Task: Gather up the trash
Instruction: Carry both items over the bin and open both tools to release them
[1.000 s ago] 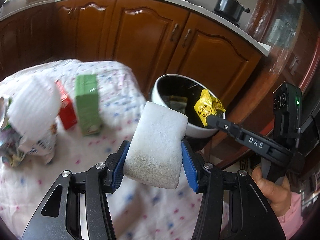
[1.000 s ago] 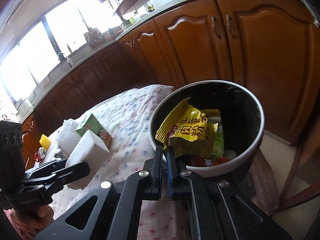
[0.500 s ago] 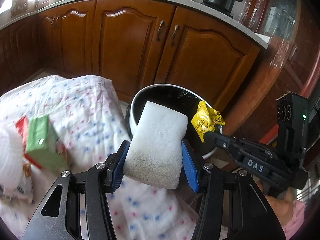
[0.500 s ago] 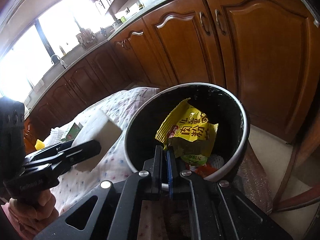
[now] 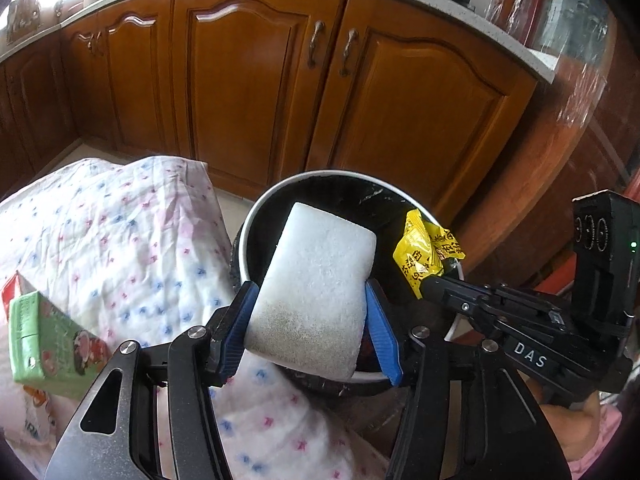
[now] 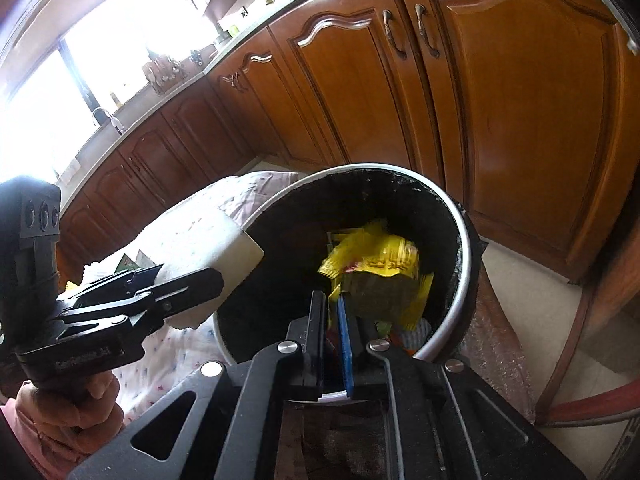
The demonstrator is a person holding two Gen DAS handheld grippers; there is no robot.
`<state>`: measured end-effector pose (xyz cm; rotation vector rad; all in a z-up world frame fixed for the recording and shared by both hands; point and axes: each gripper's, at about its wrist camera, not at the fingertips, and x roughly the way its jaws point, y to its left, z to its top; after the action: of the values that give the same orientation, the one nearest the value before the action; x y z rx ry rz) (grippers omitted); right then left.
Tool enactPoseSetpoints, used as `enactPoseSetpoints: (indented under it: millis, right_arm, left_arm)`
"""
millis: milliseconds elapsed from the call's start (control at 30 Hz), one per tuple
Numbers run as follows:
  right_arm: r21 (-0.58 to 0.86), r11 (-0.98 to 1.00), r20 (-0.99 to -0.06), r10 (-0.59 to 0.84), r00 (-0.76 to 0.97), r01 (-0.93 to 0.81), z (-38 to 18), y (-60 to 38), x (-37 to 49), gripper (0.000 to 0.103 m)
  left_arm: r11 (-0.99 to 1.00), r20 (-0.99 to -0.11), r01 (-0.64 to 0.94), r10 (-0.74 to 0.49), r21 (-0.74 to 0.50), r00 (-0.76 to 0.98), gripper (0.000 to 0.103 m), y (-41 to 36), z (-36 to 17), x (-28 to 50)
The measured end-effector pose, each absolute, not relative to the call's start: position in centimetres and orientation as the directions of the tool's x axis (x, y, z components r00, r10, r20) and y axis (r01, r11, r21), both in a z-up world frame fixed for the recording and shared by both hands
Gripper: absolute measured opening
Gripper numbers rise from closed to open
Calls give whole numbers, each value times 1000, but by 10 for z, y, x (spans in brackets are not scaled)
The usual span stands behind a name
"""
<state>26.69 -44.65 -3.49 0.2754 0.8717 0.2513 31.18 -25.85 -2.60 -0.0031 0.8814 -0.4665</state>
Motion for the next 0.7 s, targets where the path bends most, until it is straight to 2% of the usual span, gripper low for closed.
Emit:
enactPoseSetpoints:
  millis: [133, 333, 400, 433, 500, 700]
  right_arm:
    - [349, 933, -711, 327, 622, -90, -35, -453, 266, 17]
    - [367, 927, -691, 325, 646, -74, -31, -461, 255, 38]
    - [374, 925, -679, 323, 659, -68, -29, -462, 249, 52]
    - [379, 923, -674, 325, 663, -67, -28, -461, 247, 56]
    - [394, 917, -662, 328, 674, -59, -27, -460, 241, 75]
    - [403, 913, -629, 321, 708, -56, -23, -444, 215, 78]
  left_arm:
    - [905, -762, 383, -377, -183, 526, 59, -266, -30, 314]
    - [910, -761, 377, -368, -175, 535, 68, -268, -28, 309]
    - [910, -755, 373, -372, -181, 540, 70, -266, -26, 305]
    - [911, -751, 370, -372, -183, 546, 71, -263, -25, 303]
    - [914, -744, 360, -371, -187, 556, 72, -257, -24, 296]
    - [924, -733, 317, -367, -215, 573, 73, -232, -27, 271]
